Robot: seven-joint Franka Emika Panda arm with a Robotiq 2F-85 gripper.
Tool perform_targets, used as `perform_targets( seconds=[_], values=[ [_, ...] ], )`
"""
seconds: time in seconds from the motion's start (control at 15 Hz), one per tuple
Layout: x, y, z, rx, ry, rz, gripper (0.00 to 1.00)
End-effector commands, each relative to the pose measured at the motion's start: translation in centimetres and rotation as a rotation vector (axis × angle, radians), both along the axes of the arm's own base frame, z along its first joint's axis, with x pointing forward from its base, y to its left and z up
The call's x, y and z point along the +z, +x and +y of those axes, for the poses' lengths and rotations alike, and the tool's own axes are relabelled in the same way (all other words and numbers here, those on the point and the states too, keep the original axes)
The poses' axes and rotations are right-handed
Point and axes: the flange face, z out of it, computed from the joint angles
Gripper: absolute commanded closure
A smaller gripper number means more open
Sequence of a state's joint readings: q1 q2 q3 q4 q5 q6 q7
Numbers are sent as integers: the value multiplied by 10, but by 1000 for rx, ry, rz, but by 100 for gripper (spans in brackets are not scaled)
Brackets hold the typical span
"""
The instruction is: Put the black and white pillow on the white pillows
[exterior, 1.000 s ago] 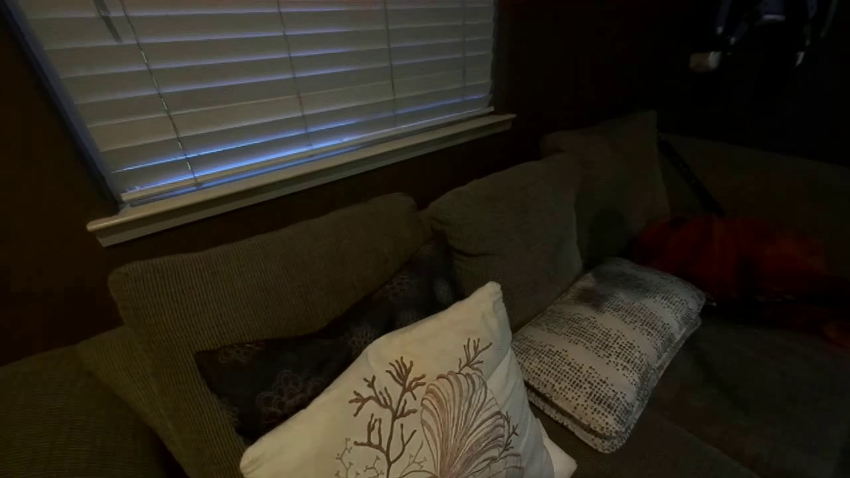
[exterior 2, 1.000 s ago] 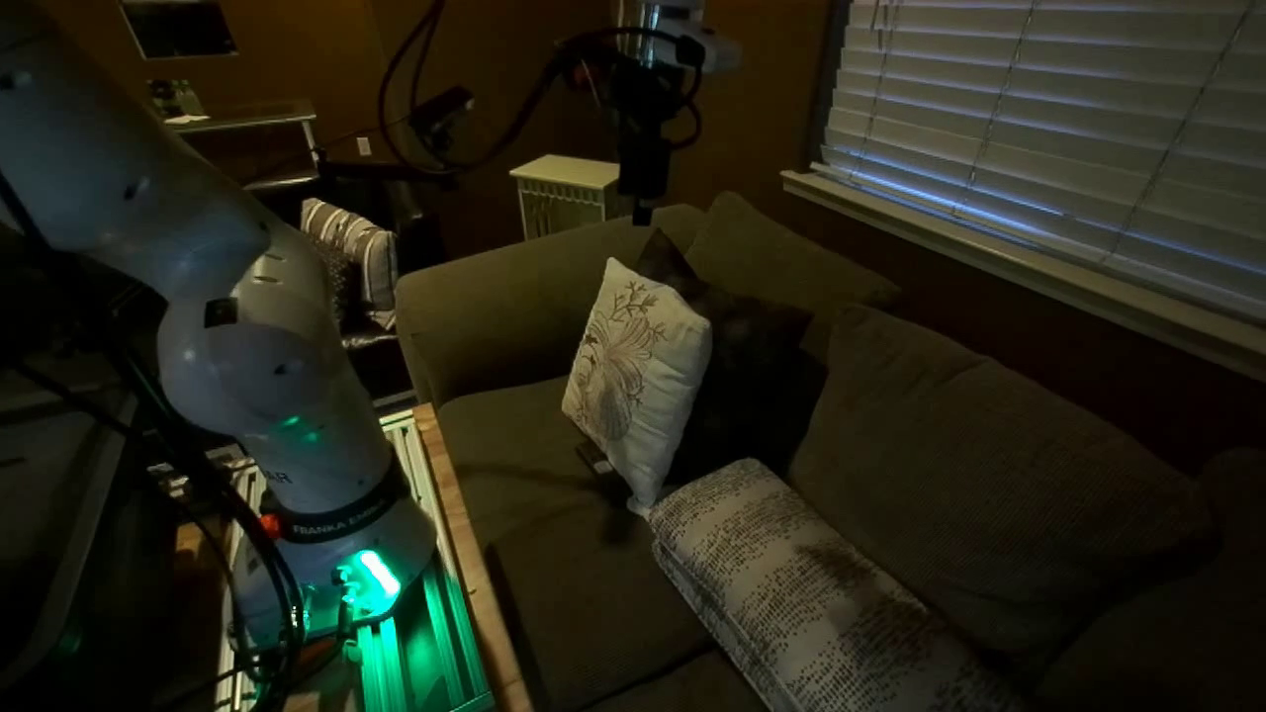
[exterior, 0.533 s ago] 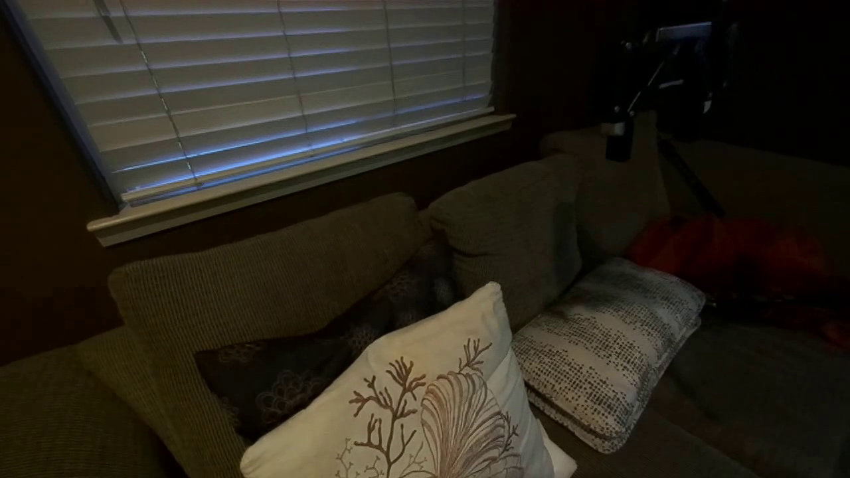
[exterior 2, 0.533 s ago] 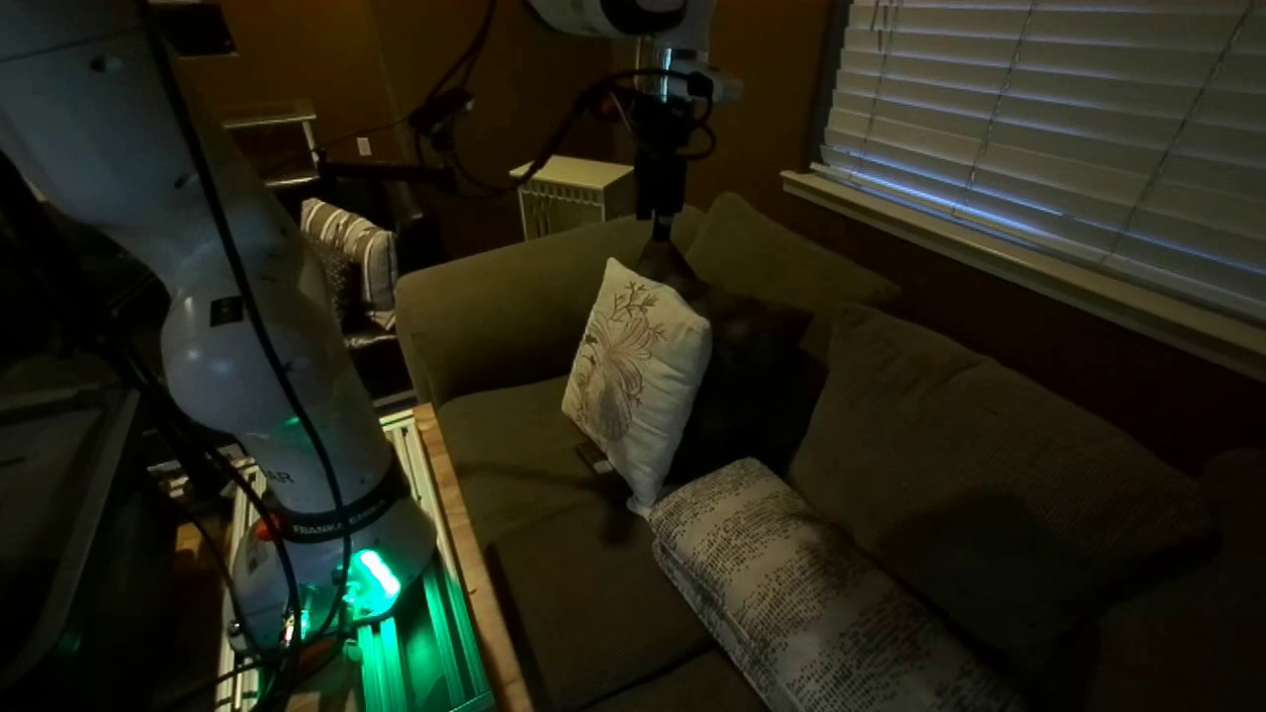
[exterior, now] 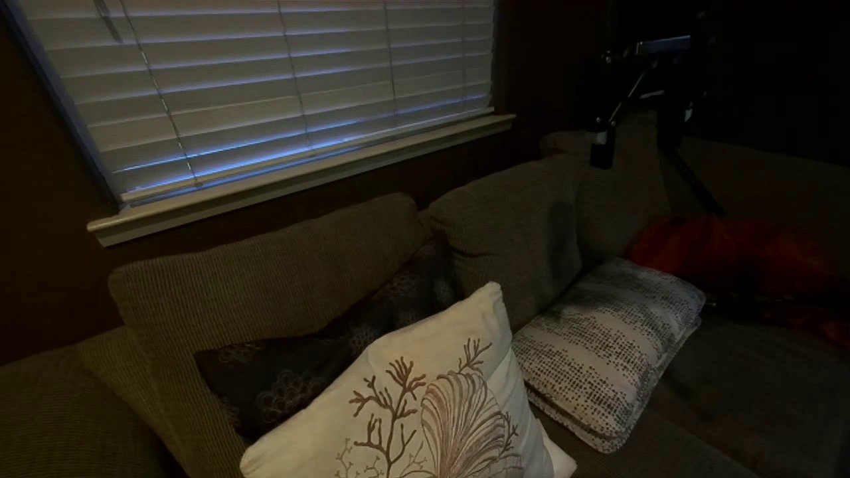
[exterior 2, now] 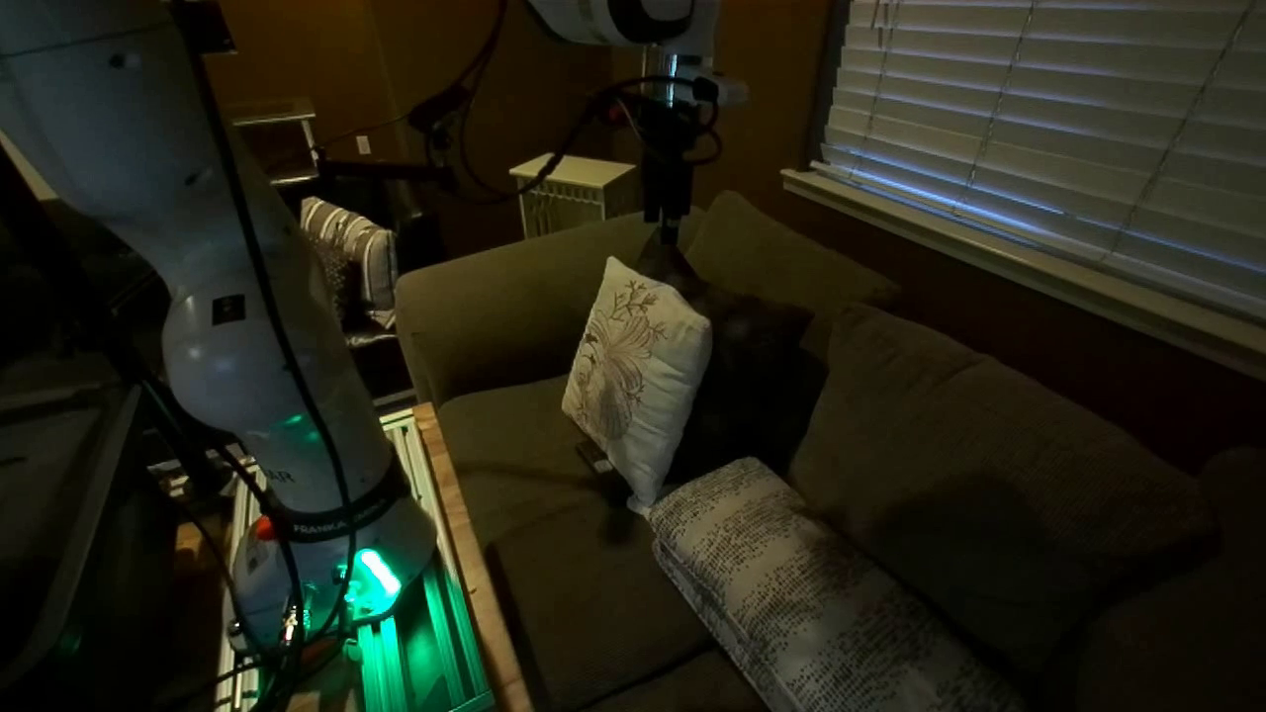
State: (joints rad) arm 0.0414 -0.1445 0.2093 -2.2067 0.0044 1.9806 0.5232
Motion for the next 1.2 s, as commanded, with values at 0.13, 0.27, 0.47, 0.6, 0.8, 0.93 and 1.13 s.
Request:
perform_targets(
  seconds=[0.13,0.27,0.47,0.6,0.8,0.93,1.13],
  values=[
    [-21,5,40,56,11,44,0],
    [-33,3,60,45,-2,57,0],
    [-54,6,83,-25,-7,48,0],
    [-69,11,94,-73,-6,28,0],
    [-93,24,109,-97,14,-39,0],
    [-109,34,117,-92,23,-78,0],
    [-128,50,127,-104,38,-126,0]
  ],
)
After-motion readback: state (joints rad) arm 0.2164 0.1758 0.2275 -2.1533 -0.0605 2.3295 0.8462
